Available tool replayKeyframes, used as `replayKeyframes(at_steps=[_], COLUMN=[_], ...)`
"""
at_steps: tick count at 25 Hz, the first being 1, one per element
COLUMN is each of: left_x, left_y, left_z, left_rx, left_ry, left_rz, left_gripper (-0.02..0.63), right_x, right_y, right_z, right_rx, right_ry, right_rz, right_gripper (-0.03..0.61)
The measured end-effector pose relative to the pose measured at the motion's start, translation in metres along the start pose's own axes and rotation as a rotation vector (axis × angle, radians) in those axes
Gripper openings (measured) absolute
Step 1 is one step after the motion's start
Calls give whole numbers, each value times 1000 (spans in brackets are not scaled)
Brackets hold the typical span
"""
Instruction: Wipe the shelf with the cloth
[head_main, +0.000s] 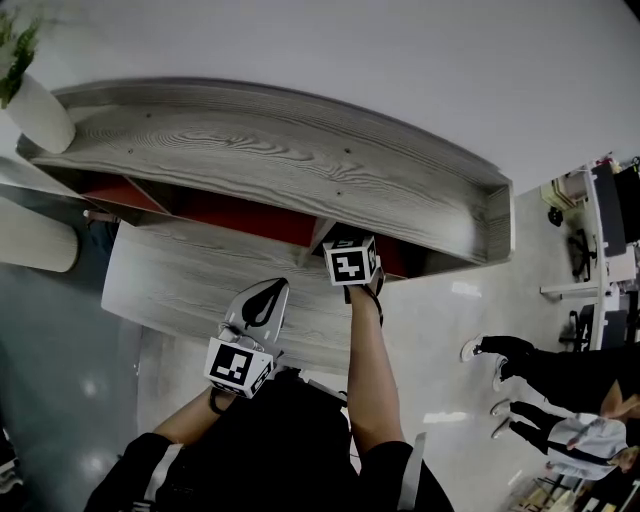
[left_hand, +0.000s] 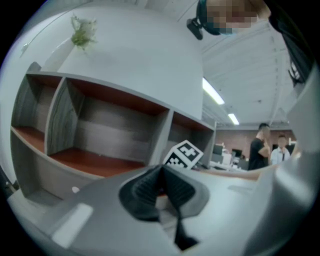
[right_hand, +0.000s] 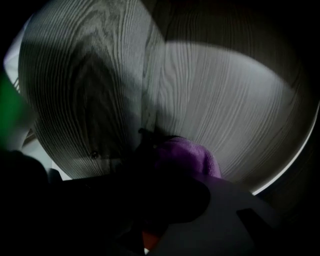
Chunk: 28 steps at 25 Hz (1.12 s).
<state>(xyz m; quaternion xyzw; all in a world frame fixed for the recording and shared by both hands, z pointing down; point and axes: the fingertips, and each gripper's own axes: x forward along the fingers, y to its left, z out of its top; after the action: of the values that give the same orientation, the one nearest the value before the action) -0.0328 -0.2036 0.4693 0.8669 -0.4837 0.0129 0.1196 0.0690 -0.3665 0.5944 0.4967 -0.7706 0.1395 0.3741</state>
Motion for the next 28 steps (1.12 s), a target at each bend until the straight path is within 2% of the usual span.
replayKeyframes(at_steps=[16, 28], left_x=[-13, -30], left_y=[0, -8], left_z=[3, 7], left_rx=[-6, -2], left_ry=[-24, -45], left_rz=[40, 66], left_gripper=[3, 3], right_x=[-4, -28], right_y=[33, 57], right_z=[1, -20], right_rx=[-62, -79], right_ry=[-65, -61], right_rz=[168, 234], right_gripper=[67, 67])
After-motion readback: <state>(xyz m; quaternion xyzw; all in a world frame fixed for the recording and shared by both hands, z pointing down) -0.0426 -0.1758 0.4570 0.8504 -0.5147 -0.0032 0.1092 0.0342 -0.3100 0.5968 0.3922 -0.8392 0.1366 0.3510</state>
